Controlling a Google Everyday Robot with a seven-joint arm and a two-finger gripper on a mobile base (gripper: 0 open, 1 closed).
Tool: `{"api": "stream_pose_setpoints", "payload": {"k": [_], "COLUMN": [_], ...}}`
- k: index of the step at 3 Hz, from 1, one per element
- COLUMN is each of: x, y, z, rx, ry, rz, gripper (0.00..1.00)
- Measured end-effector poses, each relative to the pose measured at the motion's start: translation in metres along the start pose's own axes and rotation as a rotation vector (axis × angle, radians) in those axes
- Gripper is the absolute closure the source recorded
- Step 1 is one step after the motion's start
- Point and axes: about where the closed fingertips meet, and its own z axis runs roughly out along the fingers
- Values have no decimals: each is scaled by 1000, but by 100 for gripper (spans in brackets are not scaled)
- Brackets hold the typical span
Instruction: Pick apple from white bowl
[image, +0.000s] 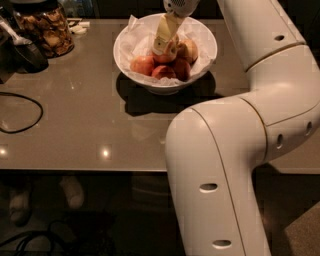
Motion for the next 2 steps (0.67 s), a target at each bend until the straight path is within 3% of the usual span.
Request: {"api": "stream_pose_setpoints", "payload": {"k": [2], "x": [6], "y": [2], "z": [25], "rx": [-42], "ry": [29], "rz": [8], "gripper": [23]}}
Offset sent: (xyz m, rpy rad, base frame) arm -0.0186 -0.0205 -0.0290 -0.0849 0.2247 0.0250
